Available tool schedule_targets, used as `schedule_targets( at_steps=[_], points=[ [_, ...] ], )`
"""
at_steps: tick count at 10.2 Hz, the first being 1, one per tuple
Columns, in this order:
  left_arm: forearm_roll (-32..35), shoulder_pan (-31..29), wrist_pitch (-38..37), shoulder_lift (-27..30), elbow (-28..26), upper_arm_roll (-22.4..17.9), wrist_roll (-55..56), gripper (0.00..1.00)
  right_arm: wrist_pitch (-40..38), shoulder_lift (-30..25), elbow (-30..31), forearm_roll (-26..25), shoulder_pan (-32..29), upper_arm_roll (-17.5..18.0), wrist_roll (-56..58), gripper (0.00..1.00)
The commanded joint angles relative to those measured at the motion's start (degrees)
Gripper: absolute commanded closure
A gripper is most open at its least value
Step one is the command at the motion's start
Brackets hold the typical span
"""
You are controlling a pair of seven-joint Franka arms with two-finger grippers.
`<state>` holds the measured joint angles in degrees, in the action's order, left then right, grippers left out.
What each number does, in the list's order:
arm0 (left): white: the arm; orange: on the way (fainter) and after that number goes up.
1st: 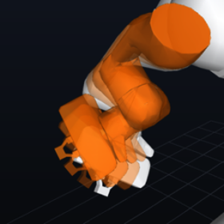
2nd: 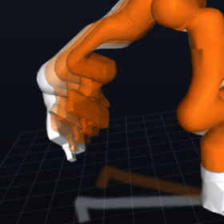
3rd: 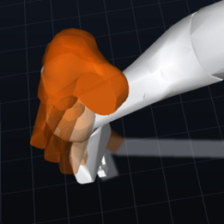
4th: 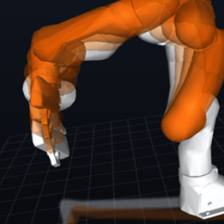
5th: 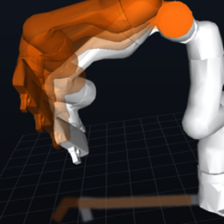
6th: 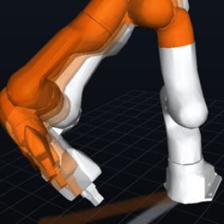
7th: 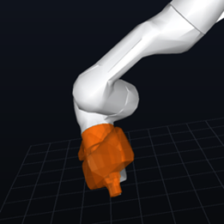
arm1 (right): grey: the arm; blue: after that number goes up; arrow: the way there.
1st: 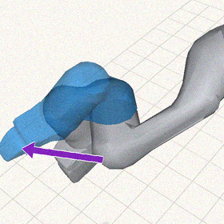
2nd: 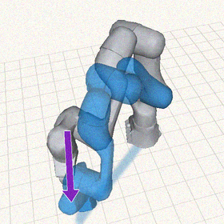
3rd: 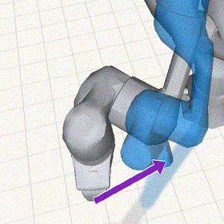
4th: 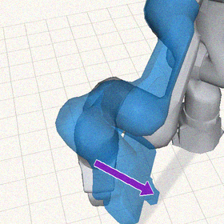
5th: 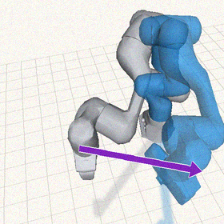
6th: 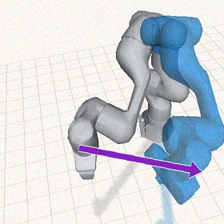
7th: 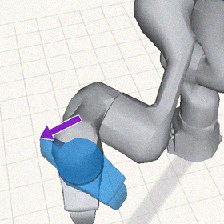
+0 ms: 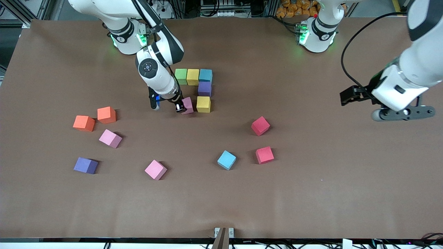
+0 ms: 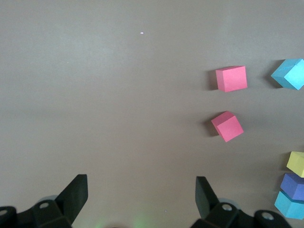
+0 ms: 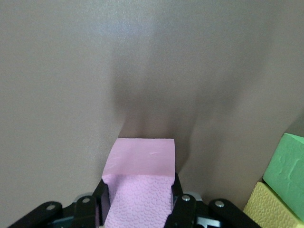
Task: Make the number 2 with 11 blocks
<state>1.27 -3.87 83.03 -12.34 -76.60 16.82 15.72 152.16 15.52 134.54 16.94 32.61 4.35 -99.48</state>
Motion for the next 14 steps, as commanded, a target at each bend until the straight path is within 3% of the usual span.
schedule_targets(
  at_steps=[1, 3, 5, 6, 14],
  points=[
    [-1.0, -1.1, -1.0, 0.4, 0.0, 0.1, -1.7, 0.0, 0.8, -0.9, 0.9, 3.3, -1.4, 2.1, -0.5, 1.0],
    [-0.8, 2.3, -1.4, 1.5, 0.0, -3.9, -5.1, 0.0, 0.9, -1.1, 0.9, 5.6, -1.9, 2.5, -0.5, 1.0],
    [1.2, 11.9, -1.4, 2.1, -0.2, -13.3, -6.4, 0.0, 0.9, -1.3, 1.3, 7.7, -1.9, 3.1, -0.7, 1.0],
    [1.5, 13.2, -1.3, 2.1, -0.2, -15.0, -9.5, 0.0, 1.2, -1.4, 1.5, 9.4, -2.0, 3.2, -0.8, 1.0],
    [1.6, 12.5, -1.2, 2.1, -0.4, -15.3, -14.6, 0.0, 3.2, -0.6, 1.6, 10.9, -2.6, 3.1, -1.9, 1.0]
  ],
)
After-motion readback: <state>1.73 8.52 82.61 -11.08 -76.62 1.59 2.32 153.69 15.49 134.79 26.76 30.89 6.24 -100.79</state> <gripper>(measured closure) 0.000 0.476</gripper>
